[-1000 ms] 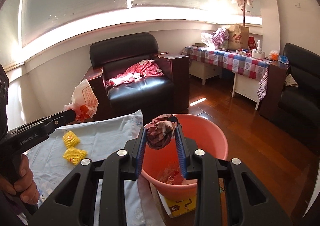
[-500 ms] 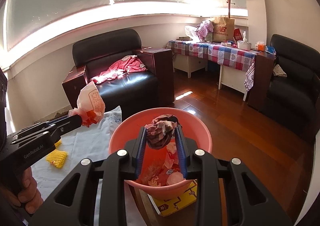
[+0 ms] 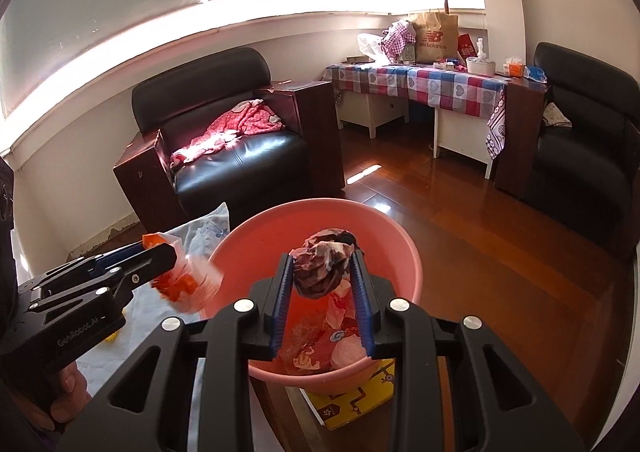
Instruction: Collect trash
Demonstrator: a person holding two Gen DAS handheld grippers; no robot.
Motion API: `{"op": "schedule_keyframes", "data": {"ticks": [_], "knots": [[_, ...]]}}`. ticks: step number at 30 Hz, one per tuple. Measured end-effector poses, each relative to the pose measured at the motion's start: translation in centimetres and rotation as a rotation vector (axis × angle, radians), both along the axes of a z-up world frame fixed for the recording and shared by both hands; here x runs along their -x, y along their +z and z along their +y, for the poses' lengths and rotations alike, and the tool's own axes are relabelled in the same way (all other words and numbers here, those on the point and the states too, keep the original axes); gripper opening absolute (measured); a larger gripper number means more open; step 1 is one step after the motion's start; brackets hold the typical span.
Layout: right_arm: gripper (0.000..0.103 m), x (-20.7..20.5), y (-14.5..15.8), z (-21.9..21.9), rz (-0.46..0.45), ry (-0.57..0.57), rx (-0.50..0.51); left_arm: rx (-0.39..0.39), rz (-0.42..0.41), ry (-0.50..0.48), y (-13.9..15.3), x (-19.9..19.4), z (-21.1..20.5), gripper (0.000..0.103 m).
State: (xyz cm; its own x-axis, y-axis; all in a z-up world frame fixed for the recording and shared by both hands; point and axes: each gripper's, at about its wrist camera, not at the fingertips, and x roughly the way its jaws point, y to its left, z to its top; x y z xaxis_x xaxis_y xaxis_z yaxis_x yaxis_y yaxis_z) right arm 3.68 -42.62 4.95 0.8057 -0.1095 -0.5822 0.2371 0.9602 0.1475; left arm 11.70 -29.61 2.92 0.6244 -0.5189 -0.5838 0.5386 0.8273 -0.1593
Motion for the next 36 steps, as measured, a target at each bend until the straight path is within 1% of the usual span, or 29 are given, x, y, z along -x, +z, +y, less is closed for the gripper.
{"op": "schedule_keyframes", "data": {"ticks": [3, 11, 20, 26, 30, 33, 36], "knots": [[0.029, 0.0, 0.0, -0.1, 0.0, 0.0, 0.001, 0.002, -0.006, 0.002, -0.1, -0.1, 0.1, 0.036], [0.03, -0.3, -0.3, -0.4, 0.008, -0.006, -0.005, 0.013, 0.002, 0.002, -0.3, -0.3, 0.4, 0.038], [0.03, -0.5, -0.6, -0.4, 0.011, -0.006, -0.007, 0.027, -0.004, -0.034, -0.2, 0.1, 0.2, 0.04], [0.03, -0.6, -1.3, -0.4, 0.02, -0.008, -0.008, 0.037, -0.003, -0.017, 0.0, 0.0, 0.5, 0.042], [0.031, -1.0, -1.9, -0.4, 0.037, -0.012, -0.013, 0.05, 0.0, -0.001, 0.3, -0.1, 1.1, 0.047], [0.032, -1.4, -2.0, -0.7, 0.052, -0.019, -0.024, 0.052, 0.0, 0.002, 0.5, -0.1, 1.6, 0.049], [0.033, -1.5, -2.4, -1.0, 0.064, -0.02, -0.049, 0.051, 0.0, 0.004, 0.6, -0.2, 1.9, 0.051]]}}
